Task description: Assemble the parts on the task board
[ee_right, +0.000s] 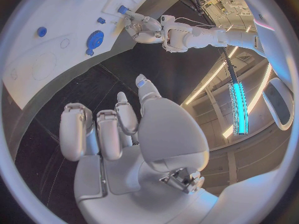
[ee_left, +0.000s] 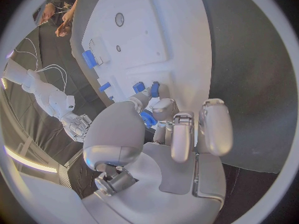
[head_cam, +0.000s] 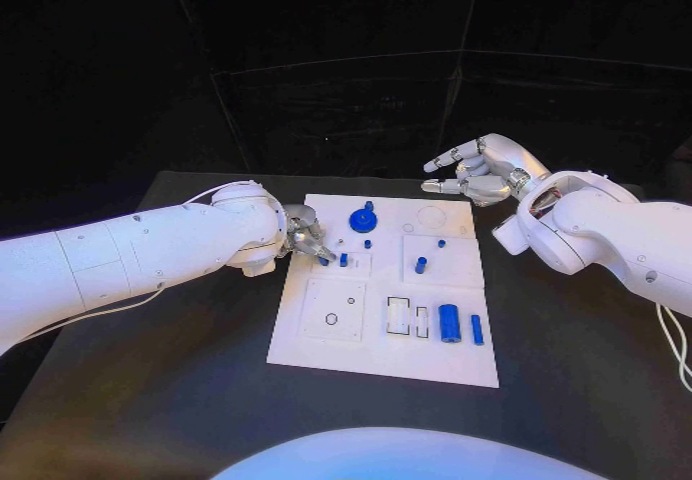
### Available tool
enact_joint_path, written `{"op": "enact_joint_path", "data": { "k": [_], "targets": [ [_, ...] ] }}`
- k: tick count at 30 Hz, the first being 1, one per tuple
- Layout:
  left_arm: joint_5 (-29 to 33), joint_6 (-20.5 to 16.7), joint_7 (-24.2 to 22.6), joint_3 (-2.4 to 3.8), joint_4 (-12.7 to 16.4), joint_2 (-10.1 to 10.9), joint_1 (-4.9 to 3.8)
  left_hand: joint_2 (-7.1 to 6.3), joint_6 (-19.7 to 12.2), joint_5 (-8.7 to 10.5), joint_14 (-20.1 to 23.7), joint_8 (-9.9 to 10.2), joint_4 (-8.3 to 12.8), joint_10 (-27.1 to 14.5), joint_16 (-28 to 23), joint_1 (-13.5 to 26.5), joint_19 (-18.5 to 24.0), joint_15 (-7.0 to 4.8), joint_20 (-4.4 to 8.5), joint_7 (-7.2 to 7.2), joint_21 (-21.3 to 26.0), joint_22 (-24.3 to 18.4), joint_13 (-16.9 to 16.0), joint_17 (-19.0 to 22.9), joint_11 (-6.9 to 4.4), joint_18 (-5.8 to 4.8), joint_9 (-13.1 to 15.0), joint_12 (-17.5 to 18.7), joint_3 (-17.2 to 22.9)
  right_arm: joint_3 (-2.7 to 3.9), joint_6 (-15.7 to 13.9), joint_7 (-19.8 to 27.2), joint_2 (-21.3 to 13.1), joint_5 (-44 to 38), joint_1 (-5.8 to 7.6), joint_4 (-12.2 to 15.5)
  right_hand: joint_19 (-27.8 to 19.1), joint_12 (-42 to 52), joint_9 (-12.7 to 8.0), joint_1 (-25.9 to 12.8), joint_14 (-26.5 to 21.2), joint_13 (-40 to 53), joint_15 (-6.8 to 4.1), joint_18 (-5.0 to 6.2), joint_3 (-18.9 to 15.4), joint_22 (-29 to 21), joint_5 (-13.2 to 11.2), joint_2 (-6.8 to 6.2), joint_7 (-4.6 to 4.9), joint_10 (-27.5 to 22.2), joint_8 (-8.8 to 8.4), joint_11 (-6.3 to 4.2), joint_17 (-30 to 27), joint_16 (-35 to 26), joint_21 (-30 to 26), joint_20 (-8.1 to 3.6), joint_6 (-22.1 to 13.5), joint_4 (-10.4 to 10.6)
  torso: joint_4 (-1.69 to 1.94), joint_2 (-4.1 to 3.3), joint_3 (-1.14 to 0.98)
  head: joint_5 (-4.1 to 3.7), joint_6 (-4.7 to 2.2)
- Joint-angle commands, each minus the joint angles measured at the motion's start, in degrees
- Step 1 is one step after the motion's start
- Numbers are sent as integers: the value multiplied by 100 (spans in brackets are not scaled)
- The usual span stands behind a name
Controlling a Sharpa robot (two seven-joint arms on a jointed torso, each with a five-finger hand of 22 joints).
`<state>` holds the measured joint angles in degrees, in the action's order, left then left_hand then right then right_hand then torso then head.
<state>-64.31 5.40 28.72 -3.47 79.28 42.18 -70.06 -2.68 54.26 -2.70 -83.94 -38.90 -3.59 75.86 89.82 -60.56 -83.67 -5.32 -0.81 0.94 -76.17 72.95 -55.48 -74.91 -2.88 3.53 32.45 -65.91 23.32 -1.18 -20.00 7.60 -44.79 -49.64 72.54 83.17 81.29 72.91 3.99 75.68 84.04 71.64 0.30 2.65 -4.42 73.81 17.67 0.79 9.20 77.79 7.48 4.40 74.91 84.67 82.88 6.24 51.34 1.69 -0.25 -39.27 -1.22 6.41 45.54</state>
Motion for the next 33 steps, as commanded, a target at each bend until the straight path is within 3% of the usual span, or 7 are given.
{"op": "enact_joint_path", "data": {
  "k": [1,17,33],
  "targets": [
    [38,146,53,-3,-18,-18,1,-9,19,-4,-606,20,-16,3,18,72,-22,-50,32,37,-41,14,-20,-1509,28,29,-11,-30,-65,3,27,21,5,10,10,5,-26,-30,-5,10,342,-5,-52,90,-7,-5,18,44,6,-13,37,-25,375,-30,-20,-28,-20,-9,2,2,-1,-8,4],
    [47,176,61,-2,-112,-54,0,-20,77,-5,-606,-29,-257,45,18,353,-44,-58,41,28,-75,72,-74,-1509,21,19,-37,-77,-462,3,26,17,4,10,10,5,-29,-34,-5,5,341,-11,-52,92,-11,-12,17,45,7,-16,38,-24,371,-33,-23,-29,-21,-5,2,1,2,-16,6],
    [108,-45,51,1,-60,-40,0,-68,102,-7,-606,-76,-494,77,18,553,-64,-71,50,9,-103,122,-109,-1509,5,11,-63,-108,-906,3,35,21,9,10,10,-3,-29,-34,-5,5,341,-11,-52,92,-11,-12,17,45,7,-16,38,-24,371,-33,-23,-29,-21,-5,5,2,2,-30,4]
  ]
}}
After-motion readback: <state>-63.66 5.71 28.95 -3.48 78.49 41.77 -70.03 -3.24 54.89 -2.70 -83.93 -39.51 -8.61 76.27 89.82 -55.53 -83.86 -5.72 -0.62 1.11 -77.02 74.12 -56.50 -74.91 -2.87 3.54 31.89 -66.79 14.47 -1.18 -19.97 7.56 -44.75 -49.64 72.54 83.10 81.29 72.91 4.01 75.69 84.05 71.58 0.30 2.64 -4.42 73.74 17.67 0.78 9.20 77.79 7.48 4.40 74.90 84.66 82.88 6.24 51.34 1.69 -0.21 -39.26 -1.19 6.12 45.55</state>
